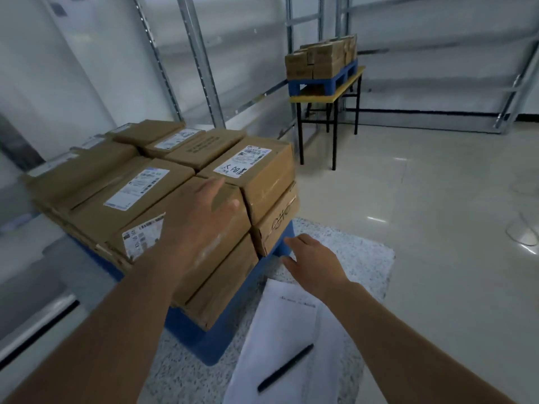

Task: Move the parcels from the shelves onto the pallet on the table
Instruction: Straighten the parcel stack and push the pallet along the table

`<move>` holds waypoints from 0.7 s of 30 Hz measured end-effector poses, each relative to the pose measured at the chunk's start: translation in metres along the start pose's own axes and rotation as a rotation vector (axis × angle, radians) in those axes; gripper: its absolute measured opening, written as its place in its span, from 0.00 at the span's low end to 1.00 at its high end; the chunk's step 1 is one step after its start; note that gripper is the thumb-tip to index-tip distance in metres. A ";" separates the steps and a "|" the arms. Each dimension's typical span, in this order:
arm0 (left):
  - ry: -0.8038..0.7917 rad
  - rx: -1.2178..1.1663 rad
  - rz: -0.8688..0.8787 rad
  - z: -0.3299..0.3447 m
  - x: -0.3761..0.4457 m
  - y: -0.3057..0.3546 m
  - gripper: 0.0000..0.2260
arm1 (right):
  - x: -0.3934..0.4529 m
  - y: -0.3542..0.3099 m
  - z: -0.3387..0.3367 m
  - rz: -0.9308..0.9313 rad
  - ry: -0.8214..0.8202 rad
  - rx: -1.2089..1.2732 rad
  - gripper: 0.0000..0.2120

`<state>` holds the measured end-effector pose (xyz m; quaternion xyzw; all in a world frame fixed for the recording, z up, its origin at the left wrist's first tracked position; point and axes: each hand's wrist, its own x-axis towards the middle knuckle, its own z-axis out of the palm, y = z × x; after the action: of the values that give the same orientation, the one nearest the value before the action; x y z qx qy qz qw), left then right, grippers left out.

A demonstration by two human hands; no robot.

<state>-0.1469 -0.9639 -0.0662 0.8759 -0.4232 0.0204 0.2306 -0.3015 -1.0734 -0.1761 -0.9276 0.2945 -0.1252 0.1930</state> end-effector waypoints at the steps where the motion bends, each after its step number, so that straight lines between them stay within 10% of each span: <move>1: -0.002 0.009 -0.029 0.005 0.003 0.006 0.26 | 0.003 0.011 -0.002 -0.030 -0.005 0.003 0.17; 21: 0.009 0.339 -0.072 0.049 0.055 0.024 0.27 | 0.091 0.042 0.014 -0.205 -0.090 0.025 0.14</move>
<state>-0.1381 -1.0375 -0.0879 0.9168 -0.3809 0.0871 0.0822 -0.2455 -1.1555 -0.1958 -0.9550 0.1875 -0.1063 0.2036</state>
